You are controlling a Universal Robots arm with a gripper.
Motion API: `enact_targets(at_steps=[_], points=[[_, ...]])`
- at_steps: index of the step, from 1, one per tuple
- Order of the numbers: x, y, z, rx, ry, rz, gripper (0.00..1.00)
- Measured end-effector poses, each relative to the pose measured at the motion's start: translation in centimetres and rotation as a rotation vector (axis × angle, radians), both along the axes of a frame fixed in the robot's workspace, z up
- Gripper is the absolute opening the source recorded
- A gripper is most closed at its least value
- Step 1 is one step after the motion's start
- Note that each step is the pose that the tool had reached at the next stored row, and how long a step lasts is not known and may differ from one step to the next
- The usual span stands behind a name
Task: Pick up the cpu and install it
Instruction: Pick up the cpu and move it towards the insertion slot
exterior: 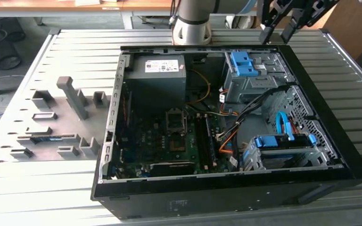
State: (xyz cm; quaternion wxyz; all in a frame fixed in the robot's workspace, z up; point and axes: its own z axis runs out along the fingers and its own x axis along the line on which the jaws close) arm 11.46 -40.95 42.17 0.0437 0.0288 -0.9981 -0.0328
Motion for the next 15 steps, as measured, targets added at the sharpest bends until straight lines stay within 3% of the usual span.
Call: enact_targets(at_steps=[1, 3, 11, 15], points=[[-0.3, -0.06, -0.01, 0.0062, -0.0005, 0.0, 0.47], [-0.9, -0.37, -0.21, 0.0098, -0.0006, 0.0, 0.47], [-2.9, -1.84, -1.04, 0.0083, -0.0006, 0.0, 0.47], [-4.0, -1.87, -1.15, -0.0266, -0.004, -0.002, 0.47]])
